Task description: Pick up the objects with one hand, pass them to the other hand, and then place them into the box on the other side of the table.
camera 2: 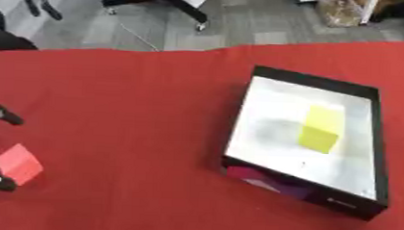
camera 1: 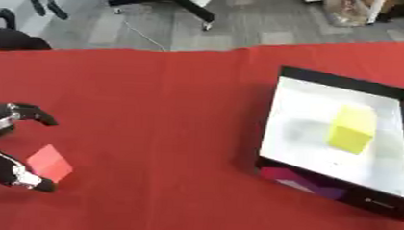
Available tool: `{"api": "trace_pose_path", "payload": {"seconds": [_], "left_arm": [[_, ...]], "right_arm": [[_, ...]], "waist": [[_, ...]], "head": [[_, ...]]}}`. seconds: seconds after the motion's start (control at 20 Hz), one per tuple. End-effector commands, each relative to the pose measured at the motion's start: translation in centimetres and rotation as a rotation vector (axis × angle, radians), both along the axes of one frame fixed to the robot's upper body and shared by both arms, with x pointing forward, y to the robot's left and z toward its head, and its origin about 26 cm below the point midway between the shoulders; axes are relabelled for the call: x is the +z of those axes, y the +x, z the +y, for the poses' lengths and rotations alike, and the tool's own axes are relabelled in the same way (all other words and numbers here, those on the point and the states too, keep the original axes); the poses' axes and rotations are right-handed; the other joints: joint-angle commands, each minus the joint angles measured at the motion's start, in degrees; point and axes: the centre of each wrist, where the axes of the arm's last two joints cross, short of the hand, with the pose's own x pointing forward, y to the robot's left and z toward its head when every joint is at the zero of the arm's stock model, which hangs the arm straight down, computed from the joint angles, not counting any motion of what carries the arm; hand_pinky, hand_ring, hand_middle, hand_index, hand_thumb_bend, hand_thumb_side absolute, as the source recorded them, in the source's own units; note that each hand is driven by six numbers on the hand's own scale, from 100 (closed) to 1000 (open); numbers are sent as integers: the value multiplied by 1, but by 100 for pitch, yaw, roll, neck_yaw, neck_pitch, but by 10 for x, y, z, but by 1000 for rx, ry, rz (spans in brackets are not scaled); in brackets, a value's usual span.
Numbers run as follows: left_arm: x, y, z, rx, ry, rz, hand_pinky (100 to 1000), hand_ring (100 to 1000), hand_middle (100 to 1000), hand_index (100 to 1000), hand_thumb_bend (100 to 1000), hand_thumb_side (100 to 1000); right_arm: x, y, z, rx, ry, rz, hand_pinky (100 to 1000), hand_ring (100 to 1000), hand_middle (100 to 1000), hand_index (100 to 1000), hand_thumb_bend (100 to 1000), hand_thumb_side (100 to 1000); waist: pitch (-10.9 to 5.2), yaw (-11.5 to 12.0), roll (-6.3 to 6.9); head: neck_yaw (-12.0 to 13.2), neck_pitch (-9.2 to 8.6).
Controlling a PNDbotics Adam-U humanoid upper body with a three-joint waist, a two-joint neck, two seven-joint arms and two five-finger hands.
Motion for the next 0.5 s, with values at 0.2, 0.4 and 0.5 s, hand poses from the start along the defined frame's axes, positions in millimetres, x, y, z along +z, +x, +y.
{"api": "trace_pose_path", "payload": {"seconds": [0.2, 0.4, 0.5], "left_arm": [[8, 5, 13, 57, 60, -31, 1000, 864, 749, 828, 927, 439], [1, 8, 20, 98, 59, -19, 998, 863, 749, 826, 930, 446], [-2, 9, 23, 114, 59, -14, 995, 863, 748, 825, 931, 450]], "right_arm": [[15, -8, -4, -16, -26, -38, 908, 1000, 1000, 1000, 100, 333], [15, -9, -5, -18, -26, -37, 908, 1000, 1000, 1000, 100, 338], [14, -9, -5, -19, -26, -36, 908, 1000, 1000, 999, 100, 335]], "waist": [[-44, -17, 57], [-31, -19, 57], [-23, -19, 57]], "head": [[8, 10], [127, -16], [231, -52]]}}
